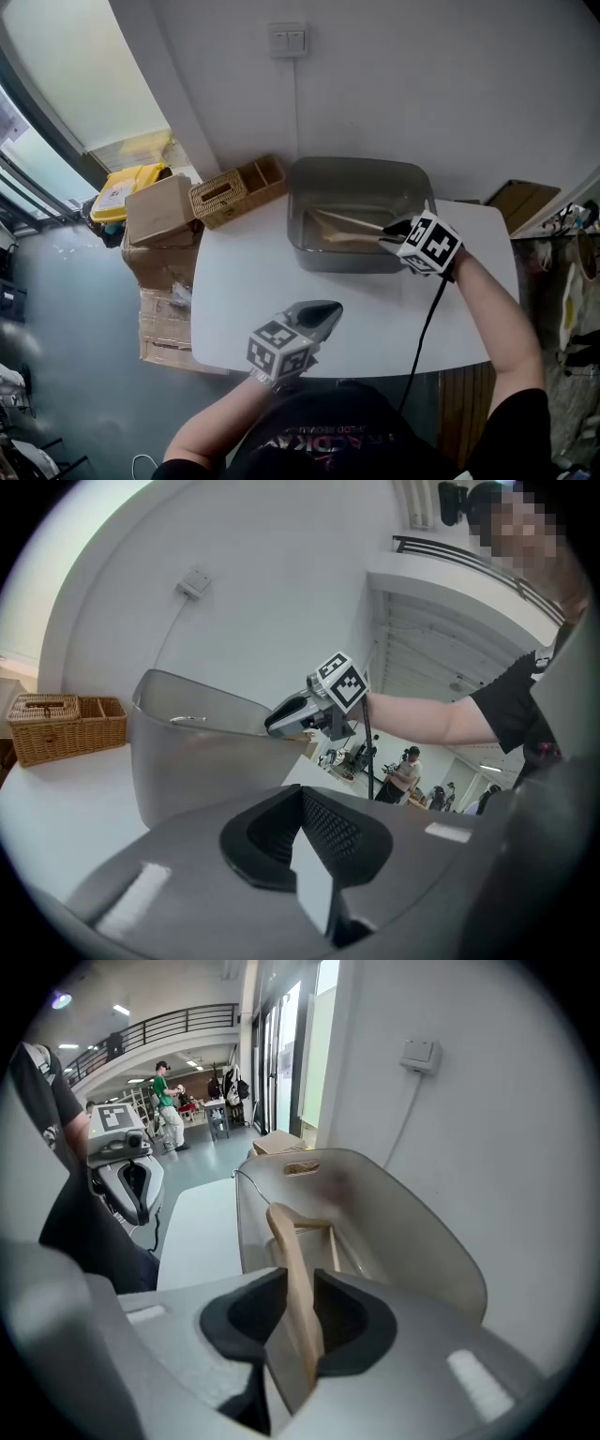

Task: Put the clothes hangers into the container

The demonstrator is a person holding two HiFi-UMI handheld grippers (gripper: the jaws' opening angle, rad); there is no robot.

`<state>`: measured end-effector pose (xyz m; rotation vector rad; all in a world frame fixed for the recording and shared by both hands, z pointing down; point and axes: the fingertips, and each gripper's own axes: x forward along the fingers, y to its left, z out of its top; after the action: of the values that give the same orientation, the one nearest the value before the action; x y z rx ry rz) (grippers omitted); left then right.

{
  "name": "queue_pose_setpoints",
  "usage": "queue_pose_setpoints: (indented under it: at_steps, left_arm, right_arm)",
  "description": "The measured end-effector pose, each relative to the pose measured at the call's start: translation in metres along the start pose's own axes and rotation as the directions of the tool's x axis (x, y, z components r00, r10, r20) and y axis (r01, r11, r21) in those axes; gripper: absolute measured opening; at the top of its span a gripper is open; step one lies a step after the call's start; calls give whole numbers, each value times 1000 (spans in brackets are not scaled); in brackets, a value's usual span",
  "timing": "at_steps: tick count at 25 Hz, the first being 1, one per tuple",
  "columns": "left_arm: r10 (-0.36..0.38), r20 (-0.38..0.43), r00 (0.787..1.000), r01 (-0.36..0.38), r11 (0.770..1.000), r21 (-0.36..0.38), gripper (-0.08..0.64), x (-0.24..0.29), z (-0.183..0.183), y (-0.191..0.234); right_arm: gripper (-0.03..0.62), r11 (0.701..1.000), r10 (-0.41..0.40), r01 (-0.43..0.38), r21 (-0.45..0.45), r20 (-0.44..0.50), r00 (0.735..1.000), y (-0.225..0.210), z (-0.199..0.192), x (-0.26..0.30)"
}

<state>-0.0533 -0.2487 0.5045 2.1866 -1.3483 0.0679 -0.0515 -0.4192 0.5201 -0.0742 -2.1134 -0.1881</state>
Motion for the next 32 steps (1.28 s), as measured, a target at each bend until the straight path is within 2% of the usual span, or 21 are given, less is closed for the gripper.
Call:
queue_pose_setpoints:
  at_steps: [3,5,9,12,19,26,32]
  left_arm:
    - [-23,-7,1000,23,1000,1,3,-5,1,-4]
    - [-37,-10,999,37,999,11,3,-7,1,-4]
    - [-62,-18,998,63,998,27,3,-13,-1,-8]
    - [-91,-29,995,92,995,36,3,-18,-3,-13]
    - [-149,-59,987,152,987,61,3,-35,-7,-21]
    - [-216,-108,970,225,971,81,3,-49,-24,-34]
    - [-267,-160,950,282,957,75,3,-62,-52,-46]
  right_arm:
    - [92,999,-29,29,28,23,999,3,5,-6]
    - [91,996,-82,80,38,50,995,2,10,-13]
    - [18,974,-217,206,99,121,969,0,17,-34]
    - [3,954,-269,237,185,174,947,7,19,-48]
    - [3,886,-349,212,413,294,890,48,25,-71]
    - [3,837,-383,165,521,343,858,116,24,-71]
    - [3,765,-434,134,630,352,829,166,12,-67]
